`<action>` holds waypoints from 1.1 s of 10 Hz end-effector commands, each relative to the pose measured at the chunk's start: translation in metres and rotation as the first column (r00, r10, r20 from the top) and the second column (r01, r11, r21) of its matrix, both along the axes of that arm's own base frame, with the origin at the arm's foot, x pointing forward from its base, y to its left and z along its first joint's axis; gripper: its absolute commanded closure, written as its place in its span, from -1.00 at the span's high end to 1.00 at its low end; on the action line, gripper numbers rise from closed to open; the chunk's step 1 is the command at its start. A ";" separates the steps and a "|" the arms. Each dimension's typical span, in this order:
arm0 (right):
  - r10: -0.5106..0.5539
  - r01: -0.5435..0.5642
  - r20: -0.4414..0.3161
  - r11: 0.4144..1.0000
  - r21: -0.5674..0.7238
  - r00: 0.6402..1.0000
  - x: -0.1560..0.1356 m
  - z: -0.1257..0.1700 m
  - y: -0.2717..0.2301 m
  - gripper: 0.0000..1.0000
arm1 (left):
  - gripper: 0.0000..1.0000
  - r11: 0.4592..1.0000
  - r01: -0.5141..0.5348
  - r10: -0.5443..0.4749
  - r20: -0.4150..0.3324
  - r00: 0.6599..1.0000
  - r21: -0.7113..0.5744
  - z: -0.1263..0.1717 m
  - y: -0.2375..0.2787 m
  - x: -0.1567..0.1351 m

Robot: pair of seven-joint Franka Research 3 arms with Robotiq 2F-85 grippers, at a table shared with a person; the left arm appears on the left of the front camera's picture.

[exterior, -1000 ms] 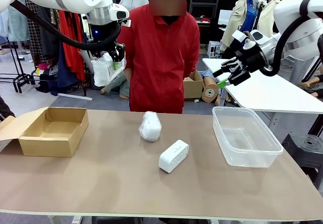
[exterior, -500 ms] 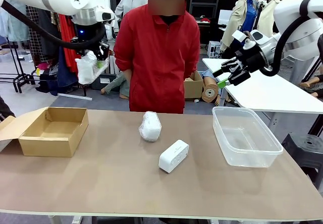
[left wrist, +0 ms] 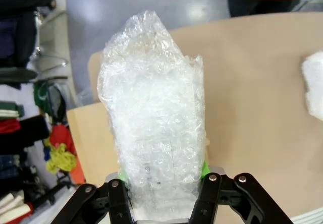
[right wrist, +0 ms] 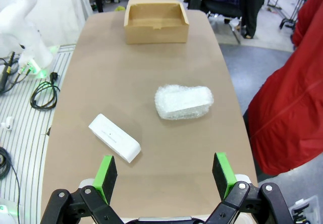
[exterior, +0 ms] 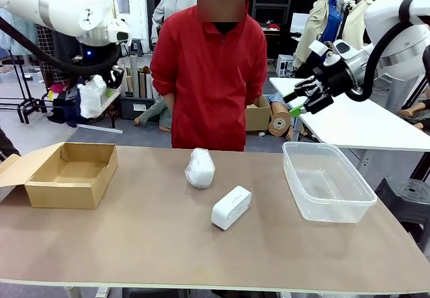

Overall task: Separate and place wrapped and unwrapped clocks.
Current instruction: If the picked Digital clock is wrapped, place it in the Package Box ; if not, place it in the Organizing box.

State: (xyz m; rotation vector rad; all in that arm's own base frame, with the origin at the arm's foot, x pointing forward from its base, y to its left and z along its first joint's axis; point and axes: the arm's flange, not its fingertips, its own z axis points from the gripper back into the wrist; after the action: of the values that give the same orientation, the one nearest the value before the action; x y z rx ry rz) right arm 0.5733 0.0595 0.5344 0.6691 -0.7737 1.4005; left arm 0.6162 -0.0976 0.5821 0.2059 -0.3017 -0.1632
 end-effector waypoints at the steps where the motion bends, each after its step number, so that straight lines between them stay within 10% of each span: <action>1: 0.000 0.000 0.003 1.000 0.000 1.000 0.000 0.002 0.000 1.00 | -1.00 0.993 -0.115 0.115 -0.040 0.993 0.020 -0.022 0.014 -0.013; 6: 0.000 0.000 0.003 1.000 0.000 1.000 0.000 0.002 0.000 1.00 | -1.00 0.984 -0.178 0.175 -0.116 0.978 -0.022 -0.097 0.054 -0.023; 11: 0.000 0.000 0.003 1.000 0.000 1.000 0.000 0.002 0.000 1.00 | -1.00 0.976 -0.215 0.209 -0.148 0.967 -0.028 -0.110 0.062 -0.013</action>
State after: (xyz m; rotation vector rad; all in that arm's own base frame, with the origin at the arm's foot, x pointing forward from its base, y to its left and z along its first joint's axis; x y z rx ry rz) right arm 0.5733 0.0595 0.5343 0.6692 -0.7736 1.4005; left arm 0.6029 -0.0348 0.4703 0.1594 -0.1367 0.0531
